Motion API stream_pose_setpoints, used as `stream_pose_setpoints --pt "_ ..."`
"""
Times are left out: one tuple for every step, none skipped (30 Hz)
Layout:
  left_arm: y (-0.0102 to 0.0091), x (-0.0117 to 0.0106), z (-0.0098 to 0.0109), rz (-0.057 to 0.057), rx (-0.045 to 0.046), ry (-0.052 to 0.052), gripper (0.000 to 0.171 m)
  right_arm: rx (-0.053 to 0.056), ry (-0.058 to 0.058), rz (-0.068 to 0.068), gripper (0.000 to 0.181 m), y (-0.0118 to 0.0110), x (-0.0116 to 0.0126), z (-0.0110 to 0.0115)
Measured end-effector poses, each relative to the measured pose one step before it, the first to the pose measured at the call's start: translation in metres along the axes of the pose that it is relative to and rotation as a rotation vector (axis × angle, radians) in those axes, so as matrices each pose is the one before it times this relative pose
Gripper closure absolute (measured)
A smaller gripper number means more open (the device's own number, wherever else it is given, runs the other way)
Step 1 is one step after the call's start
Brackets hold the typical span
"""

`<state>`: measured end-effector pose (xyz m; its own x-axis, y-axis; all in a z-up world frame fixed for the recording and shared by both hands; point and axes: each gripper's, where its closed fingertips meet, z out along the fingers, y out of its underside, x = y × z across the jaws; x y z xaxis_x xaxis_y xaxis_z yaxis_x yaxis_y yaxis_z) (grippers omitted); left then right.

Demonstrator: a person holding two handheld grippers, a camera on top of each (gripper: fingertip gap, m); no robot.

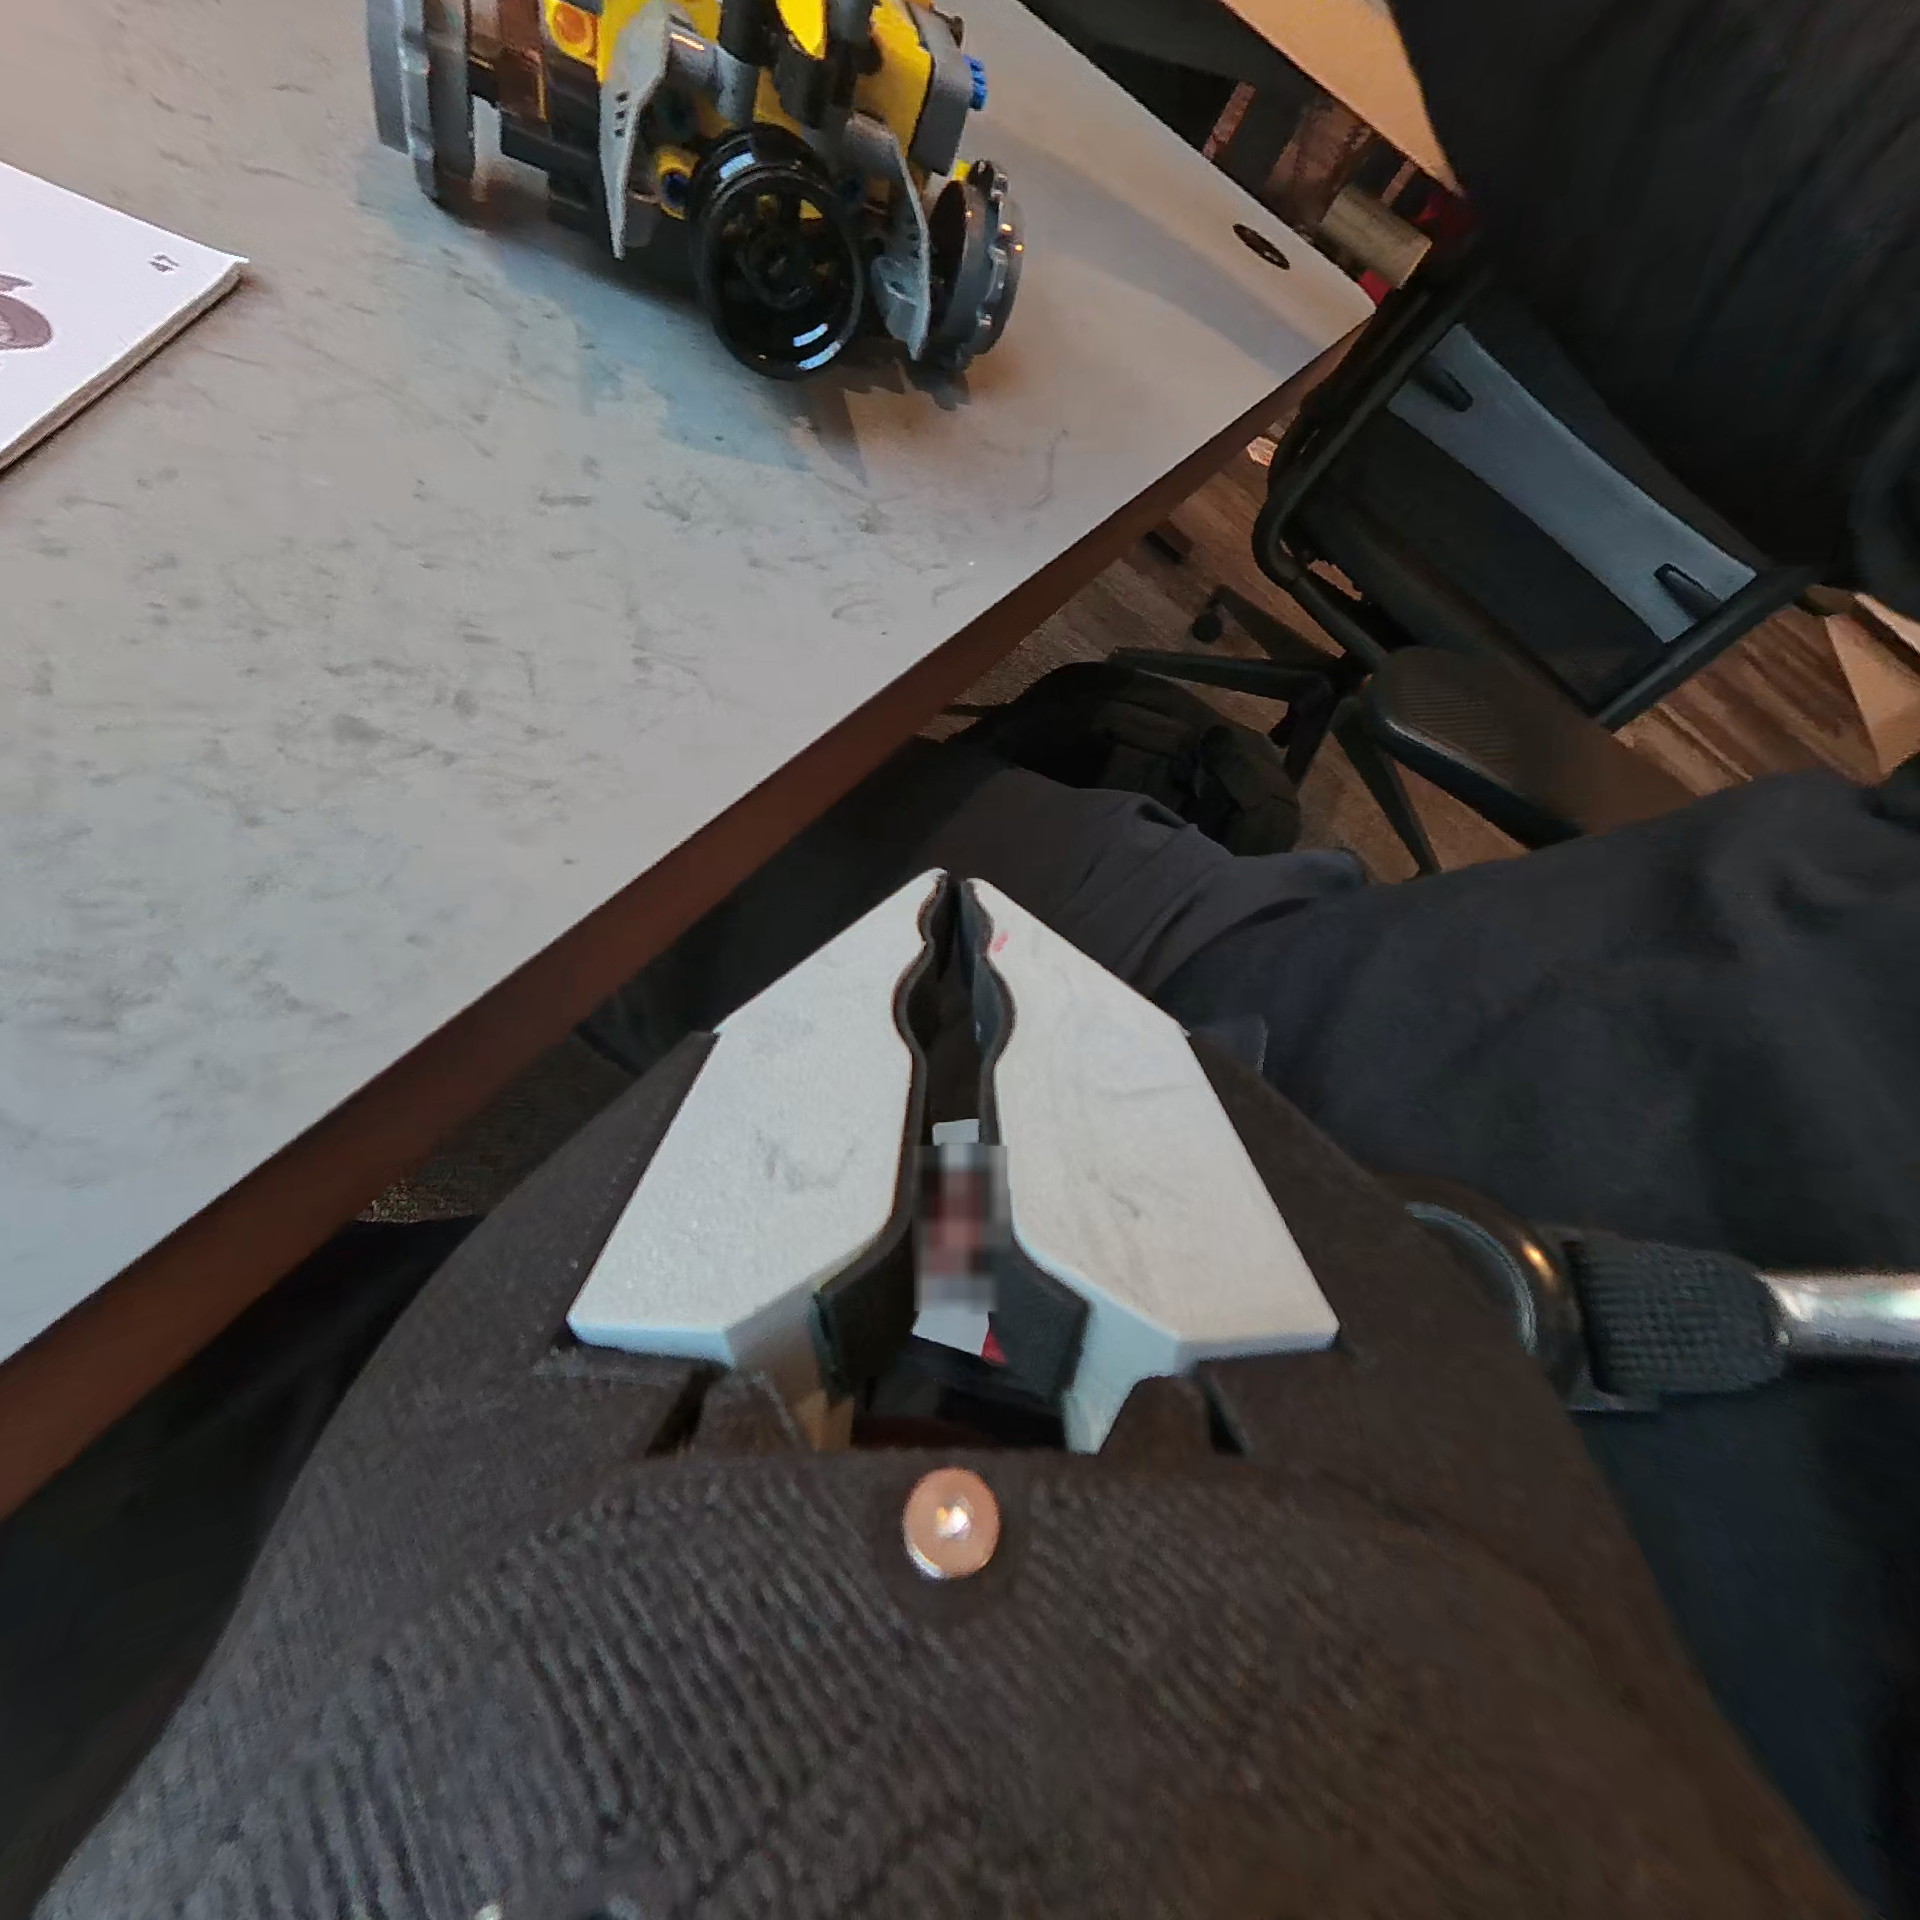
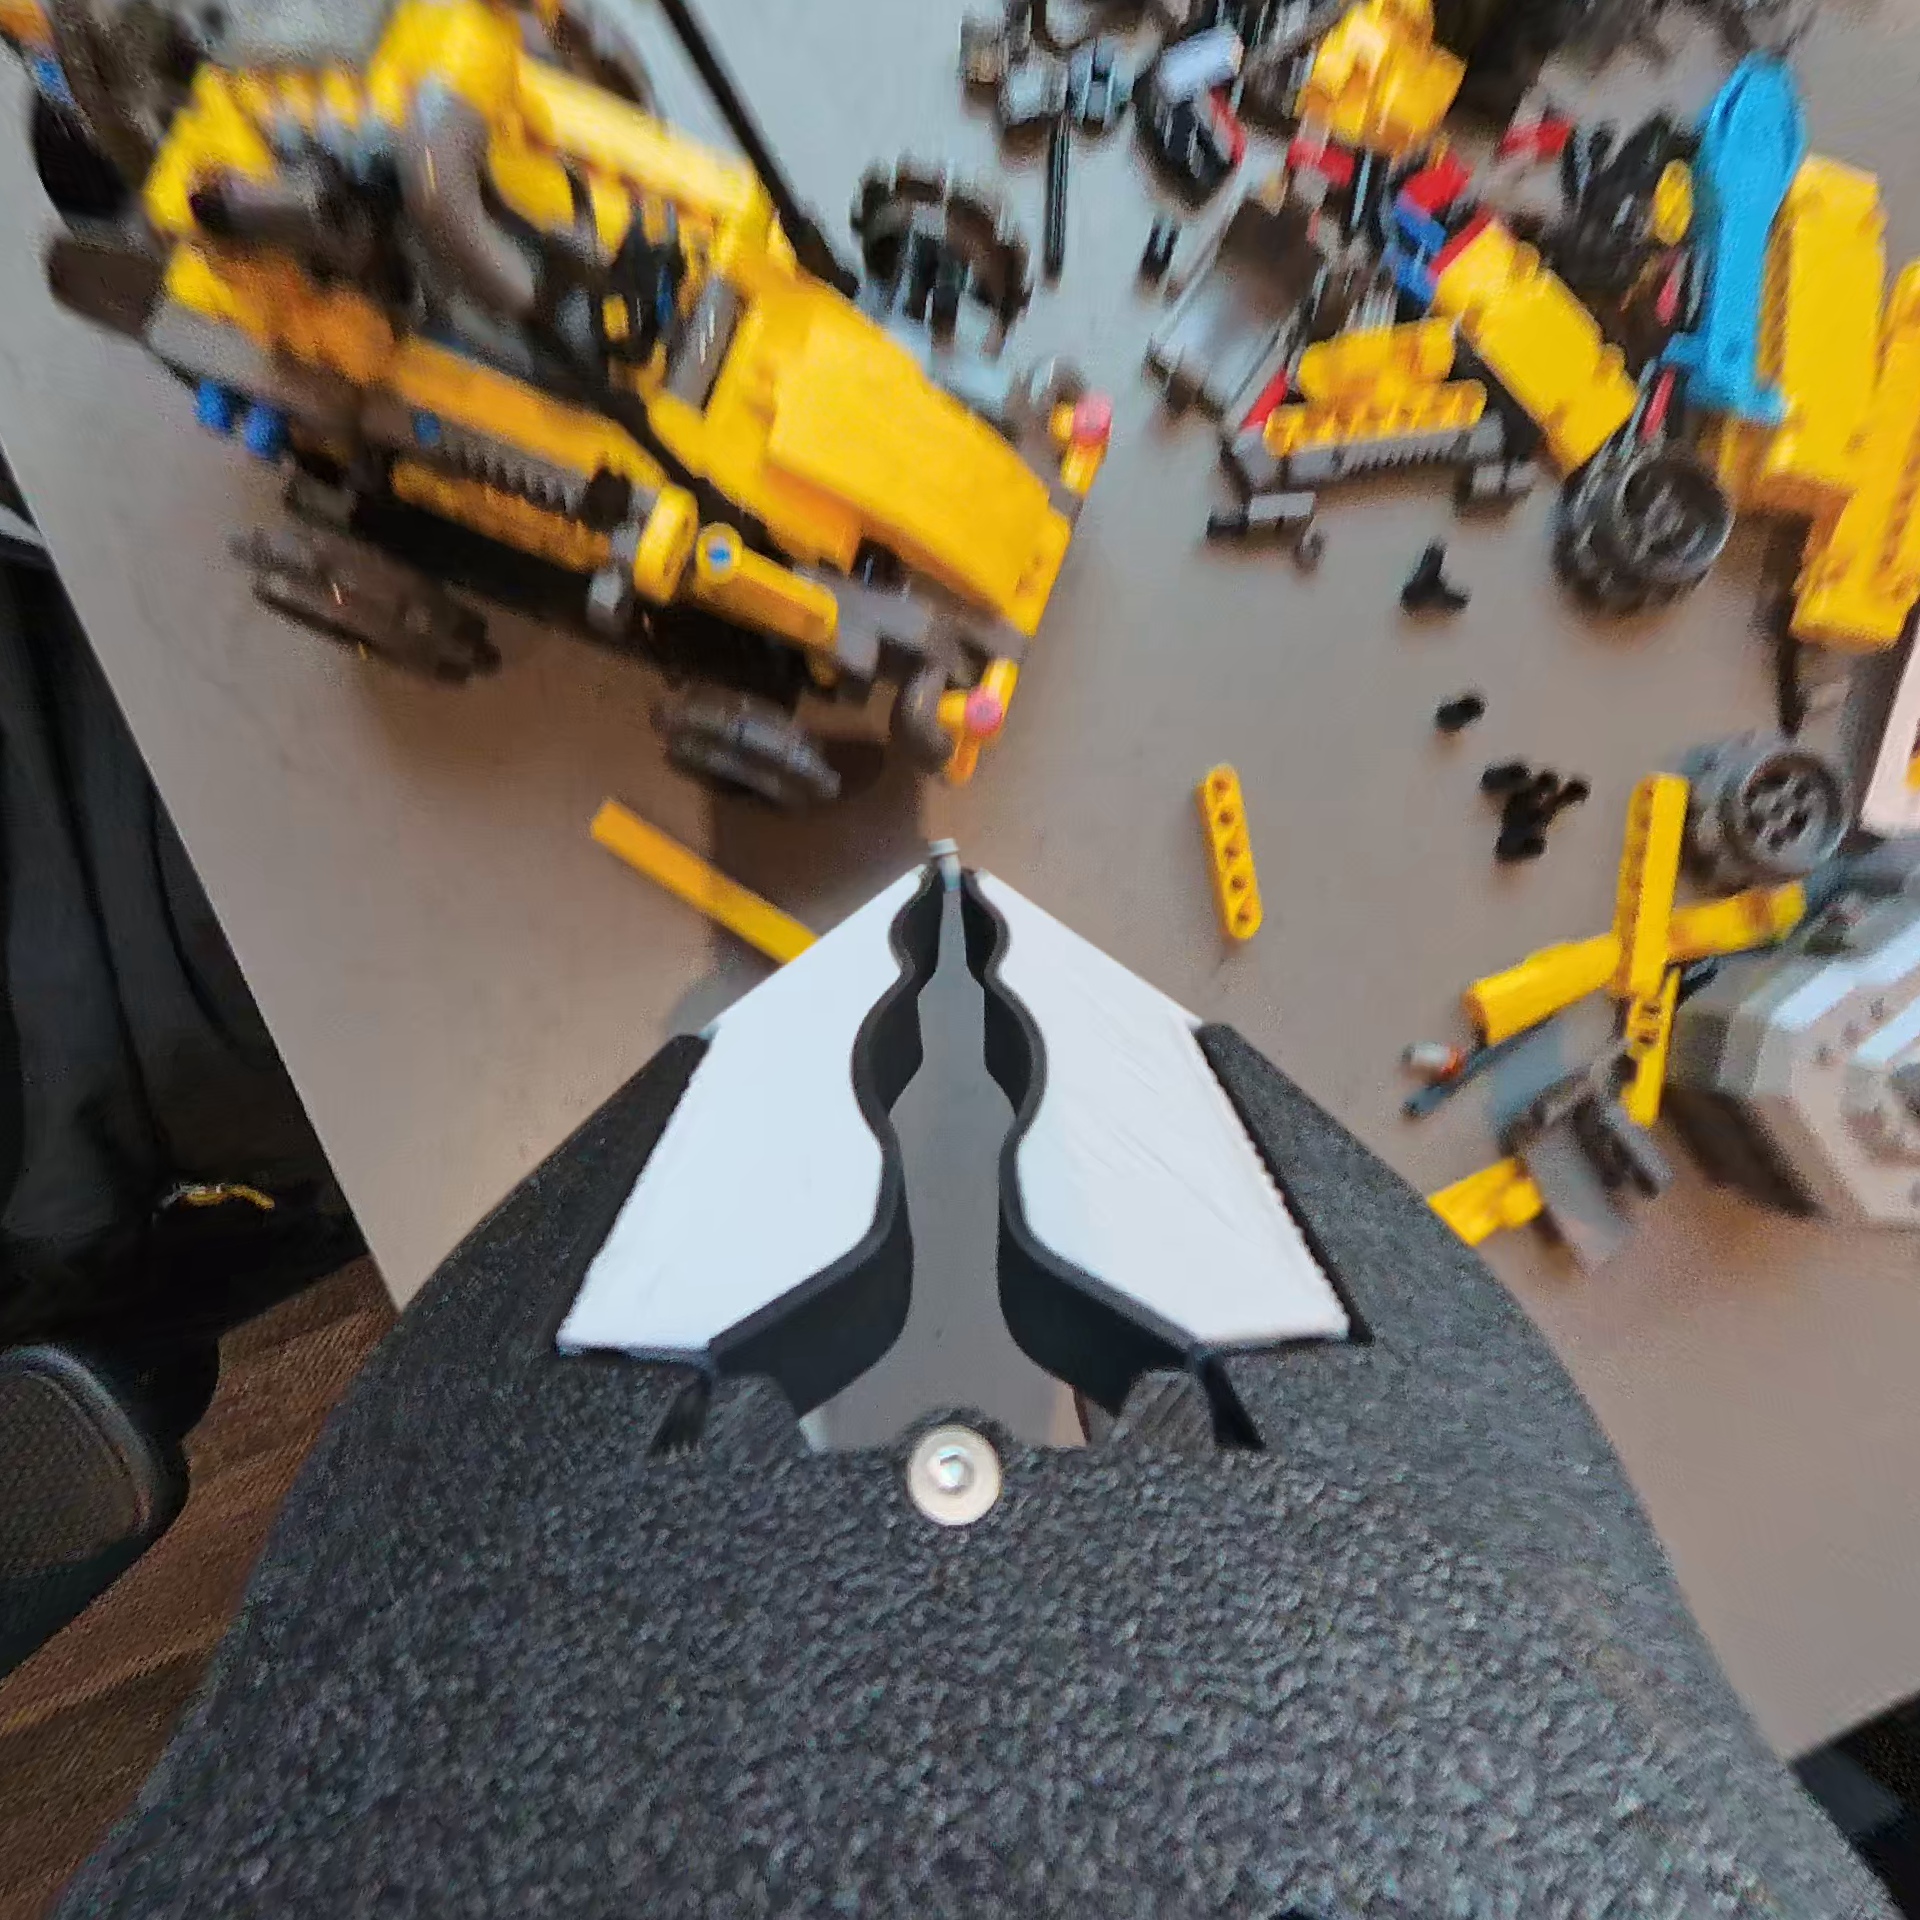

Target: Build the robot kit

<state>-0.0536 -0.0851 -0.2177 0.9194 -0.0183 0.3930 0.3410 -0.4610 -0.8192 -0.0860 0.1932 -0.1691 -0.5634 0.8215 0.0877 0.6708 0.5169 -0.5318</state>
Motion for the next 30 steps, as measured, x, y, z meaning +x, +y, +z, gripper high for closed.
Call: stream_pose_setpoints --pt "0.0007 0.00142 0.00069 0.0057 -0.00349 0.001 0.171 -0.023 0.0129 0.0093 0.178 0.01175 -0.0025 -0.00067" --pt "0.00059 0.00126 0.0007 0.0056 -0.00309 0.0005 0.171 -0.0204 0.0106 0.0124 0.178 0.01097 -0.00132 -0.00012" --pt "0.00052 0.00109 0.00066 0.0054 -0.0031 0.0005 0.171 -0.0161 0.0085 0.0147 0.178 0.00945 -0.00051 -0.00004" --pt "0.00063 0.00095 0.00062 0.0054 -0.00306 -0.0003 0.171 -0.0089 0.0088 0.0154 0.178 0.00751 0.0004 0.00016" --pt "0.00051 0.00082 0.00059 0.0057 -0.00286 -0.0013 0.171 -0.009 0.0107 0.0125 0.178 0.00664 0.00123 0.00026" --pt "0.00051 0.0006 0.00048 0.006 -0.00286 -0.0022 0.171 -0.0152 0.0114 0.0068 0.178 0.00636 0.00138 0.00066" --pt "0.00054 0.00042 0.00051 0.006 -0.00271 -0.0025 0.171 -0.0144 0.0108 0.0024 0.178 0.00498 0.00115 0.0008" --pt "0.00051 0.0002 0.00038 0.0057 -0.0027 -0.003 0.171 -0.0072 0.0054 0.0001 0.178 0.00309 0.00037 0.00076" --pt "0.00048 0.00007 0.00036 0.005 -0.0027 -0.0036 0.171 -0.0018 0.0025 0.0009 0.178 0.00171 0.00018 0.00071" --pt "0.00039 -0.00012 0.00023 0.0045 -0.00239 -0.0032 0.171 0.0003 0.0007 0.0036 0.178 0.00123 0.00042 0.00093" --pt "0.00025 -0.00008 0.00011 0.004 -0.00189 -0.0028 0.171 0.0008 0.0013 0.0066 0.177 0.00115 0.00113 0.0012" --pt "0.00003 -0.00021 -0.00006 0.0036 -0.00064 -0.0029 0.171 0.003 -0.0003 0.0092 0.177 0.00107 0.00117 0.00129" --pt "-0.00004 -0.00027 -0.00012 0.0032 0.00002 -0.0028 0.171 0.0068 -0.0079 0.0112 0.176 0.00042 -0.00003 0.00115" --pt "0.00005 -0.0004 -0.00008 0.0028 -0.00073 -0.0023 0.171 0.0164 -0.0085 0.0125 0.176 -0.00118 -0.0004 0.00006" --pt "0.00016 -0.0004 -0.00023 0.0025 -0.00138 -0.0019 0.171 0.0127 -0.0037 0.009 0.176 -0.00078 -0.00019 0.0001" --pt "0.00003 -0.00034 -0.00031 0.0025 -0.00069 -0.0016 0.171 0.0086 -0.0034 0.0062 0.176 -0.00045 -0.00055 0.00022" --pt "-0.00033 -0.00036 -0.00047 0.002 0.00116 -0.0019 0.171 0.0055 -0.0017 0.0021 0.176 -0.00006 -0.00068 0.00053" --pt "-0.00044 -0.00044 -0.00045 0.0005 0.00256 -0.0016 0.171 0.0075 -0.0001 0.0005 0.176 -0.00039 -0.0004 0.00023" --pt "-0.00026 -0.00038 -0.00027 -0.0011 0.00156 -0.0008 0.171 0.0055 -0.0011 0.0013 0.177 -0.00019 -0.00024 0.00005" --pt "0.00009 -0.00034 0.0 -0.0018 -0.00023 -0.0002 0.171 0.0048 -0.0014 0.0037 0.177 -0.00004 0.00009 0.00001" --pt "0.0002 -0.00042 0.00007 -0.0021 -0.00093 0.0 0.171 0.0057 -0.004 0.0058 0.177 -0.00028 0.00007 0.00006" --pt "0.00014 -0.00026 -0.00005 -0.0018 -0.00075 0.0011 0.171 0.0069 -0.0046 0.0054 0.176 -0.00063 -0.00002 0.00012" --pt "-0.00019 0.00002 -0.00009 -0.0006 0.00016 0.0017 0.171 0.0112 -0.0062 0.004 0.174 -0.00142 -0.00048 0.00002" --pt "-0.00041 0.00015 -0.00027 0.0012 0.00127 0.0008 0.171 0.0162 -0.0084 0.0039 0.174 -0.00231 -0.00096 -0.00037" --pt "-0.00046 0.00007 -0.00051 0.0029 0.00131 -0.0002 0.171 0.0192 -0.0049 0.001 0.173 -0.00298 -0.00067 -0.00076" --pt "-0.00063 -0.00002 -0.00067 0.0032 0.00164 -0.0012 0.171 0.0242 -0.0011 -0.0018 0.171 -0.00374 -0.00014 -0.00126" --pt "-0.00061 -0.00016 -0.0009 0.0019 0.00313 -0.0012 0.171 0.03 0.0 -0.0009 0.169 -0.00471 -0.00015 -0.0018" --pt "-0.0007 -0.00017 -0.00084 0.0001 0.00393 -0.0006 0.171 0.0349 -0.001 0.0028 0.169 -0.00539 -0.00028 -0.00242" --pt "-0.00051 -0.00043 -0.00085 -0.0013 0.00318 -0.0008 0.171 0.0377 -0.0023 0.005 0.169 -0.00568 -0.00061 -0.00258" --pt "-0.00041 -0.00062 -0.00053 -0.0022 0.00191 -0.0006 0.171 0.038 -0.0009 0.0049 0.169 -0.00577 -0.00074 -0.00267"
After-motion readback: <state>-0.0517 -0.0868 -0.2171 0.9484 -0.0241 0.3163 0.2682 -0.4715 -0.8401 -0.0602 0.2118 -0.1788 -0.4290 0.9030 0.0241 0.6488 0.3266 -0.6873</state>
